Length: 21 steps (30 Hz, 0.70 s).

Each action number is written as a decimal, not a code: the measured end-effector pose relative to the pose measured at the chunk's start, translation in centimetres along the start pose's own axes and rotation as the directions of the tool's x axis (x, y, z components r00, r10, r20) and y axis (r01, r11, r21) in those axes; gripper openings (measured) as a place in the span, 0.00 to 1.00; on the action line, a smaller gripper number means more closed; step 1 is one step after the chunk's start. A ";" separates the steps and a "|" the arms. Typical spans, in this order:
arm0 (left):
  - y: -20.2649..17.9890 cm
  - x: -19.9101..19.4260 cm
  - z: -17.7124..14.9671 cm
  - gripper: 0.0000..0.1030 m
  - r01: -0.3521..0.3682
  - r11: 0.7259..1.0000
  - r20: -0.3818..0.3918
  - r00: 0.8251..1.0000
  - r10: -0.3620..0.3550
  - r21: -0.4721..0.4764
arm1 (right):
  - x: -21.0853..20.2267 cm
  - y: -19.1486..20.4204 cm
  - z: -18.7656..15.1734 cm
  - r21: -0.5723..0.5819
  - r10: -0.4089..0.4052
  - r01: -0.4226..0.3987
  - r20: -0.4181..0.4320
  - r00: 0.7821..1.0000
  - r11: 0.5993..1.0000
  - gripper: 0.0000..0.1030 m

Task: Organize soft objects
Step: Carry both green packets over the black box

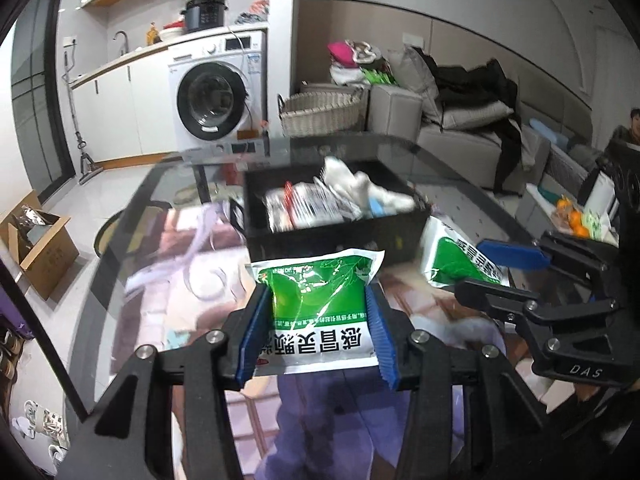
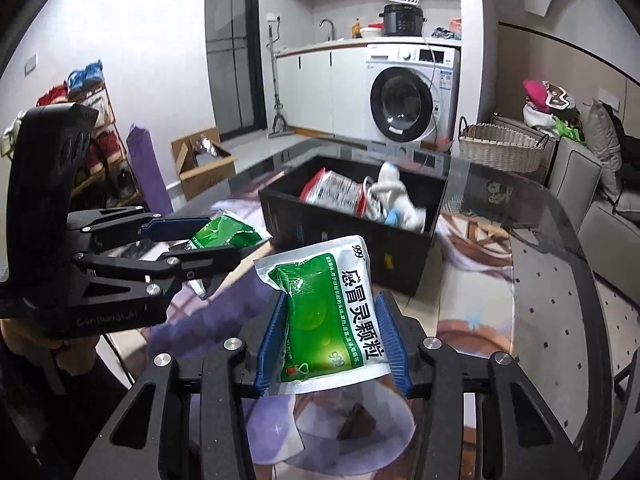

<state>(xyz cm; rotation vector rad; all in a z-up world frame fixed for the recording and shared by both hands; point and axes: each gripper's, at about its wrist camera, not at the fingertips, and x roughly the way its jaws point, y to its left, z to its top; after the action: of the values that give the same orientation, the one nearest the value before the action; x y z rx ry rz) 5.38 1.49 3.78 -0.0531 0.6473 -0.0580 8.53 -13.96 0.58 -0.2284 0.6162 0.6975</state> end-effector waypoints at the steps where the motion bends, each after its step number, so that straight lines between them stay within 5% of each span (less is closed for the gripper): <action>1: 0.2 -0.1 0.4 0.45 -0.003 1.000 0.012 1.000 0.003 -0.006 | -0.2 -0.1 0.3 0.008 -0.005 0.004 0.013 1.000 1.000 0.45; 21: 2.6 2.6 6.7 0.45 -0.019 0.998 0.083 0.996 0.025 -0.068 | 1.7 -3.1 6.2 0.138 -0.053 0.039 0.106 0.993 0.990 0.45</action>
<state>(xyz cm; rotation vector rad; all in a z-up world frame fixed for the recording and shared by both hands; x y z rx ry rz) 11.58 4.16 7.41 -0.1126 0.5653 -0.0127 14.42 -12.97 4.50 -0.0777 0.5495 0.6168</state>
